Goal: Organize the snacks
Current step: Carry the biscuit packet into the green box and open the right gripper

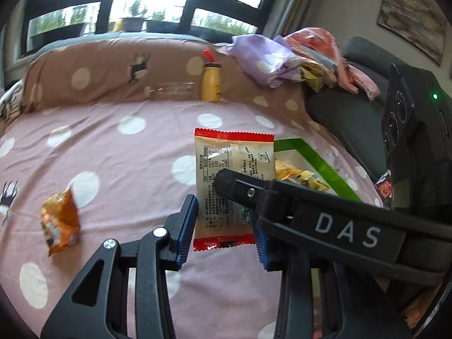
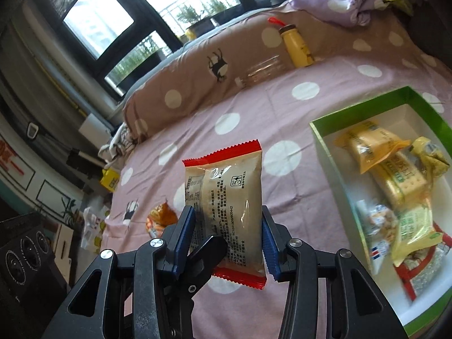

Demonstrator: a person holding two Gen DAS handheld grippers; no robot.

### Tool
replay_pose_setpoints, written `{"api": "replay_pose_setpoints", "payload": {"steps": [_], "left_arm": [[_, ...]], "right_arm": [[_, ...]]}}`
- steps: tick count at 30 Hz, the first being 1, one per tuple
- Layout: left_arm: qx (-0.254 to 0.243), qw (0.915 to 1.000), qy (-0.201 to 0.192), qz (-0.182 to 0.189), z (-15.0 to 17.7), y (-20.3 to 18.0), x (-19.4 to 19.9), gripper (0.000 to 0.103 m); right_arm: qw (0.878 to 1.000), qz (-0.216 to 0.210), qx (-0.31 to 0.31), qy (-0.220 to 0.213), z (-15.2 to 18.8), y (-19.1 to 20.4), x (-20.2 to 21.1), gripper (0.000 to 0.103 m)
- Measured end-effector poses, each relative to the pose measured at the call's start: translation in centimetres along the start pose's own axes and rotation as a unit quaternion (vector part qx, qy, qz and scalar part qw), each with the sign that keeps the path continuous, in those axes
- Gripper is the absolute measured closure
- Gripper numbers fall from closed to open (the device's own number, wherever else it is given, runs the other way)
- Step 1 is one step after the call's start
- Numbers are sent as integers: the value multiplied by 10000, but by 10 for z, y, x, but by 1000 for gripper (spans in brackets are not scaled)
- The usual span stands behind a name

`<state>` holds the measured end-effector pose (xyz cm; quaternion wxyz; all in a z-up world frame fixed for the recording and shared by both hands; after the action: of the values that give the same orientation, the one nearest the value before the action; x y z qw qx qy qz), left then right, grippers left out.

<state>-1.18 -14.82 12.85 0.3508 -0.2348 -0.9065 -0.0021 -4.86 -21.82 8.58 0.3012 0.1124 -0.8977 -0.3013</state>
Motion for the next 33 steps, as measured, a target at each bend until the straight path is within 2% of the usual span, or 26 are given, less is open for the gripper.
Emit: {"api": "replay_pose_setpoints", "payload": {"steps": [6,10,12,16,23,26,29,31,33], "left_arm": [[-360,9985,33,402,-13,-46,-17,66],[-578,9968,87,538,-16,-70,-32,67],[-648,9958,187,623,-16,-80,-42,68],[-668,9939,349,809,-11,-96,-58,70],[-575,9928,609,860,0,-109,-74,72],[-476,9921,701,926,4,-108,-78,75],[-646,9922,589,883,5,-104,-67,70],[-647,9939,469,760,3,-95,-58,57],[-500,9964,366,572,-2,-79,-48,49]], "right_arm": [[9972,250,-345,-607,-14,-37,42,55],[9937,381,-624,-852,-20,-61,56,55],[9916,455,-808,-902,-21,-74,61,55],[9859,902,-1063,-921,-21,-95,66,55],[9790,1064,-1528,-829,-15,-126,68,55],[9763,1267,-1577,-768,-14,-128,65,55],[9758,1445,-1501,-661,-13,-127,61,55],[9779,1418,-1381,-671,-14,-123,62,54],[9780,1431,-1318,-757,-15,-118,65,52]]}}
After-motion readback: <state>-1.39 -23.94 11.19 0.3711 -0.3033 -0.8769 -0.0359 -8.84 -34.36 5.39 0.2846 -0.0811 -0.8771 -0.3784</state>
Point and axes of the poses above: each gripper's, at about its wrist camera, not at the fingertips, and x roughly against the way its jaws point, y to its left, z to its underside, the point moved 2 cm from there along -x, roughly the way its jaws point, and after that the axes turned 12 degrees about -z, right-handed, at the moved point
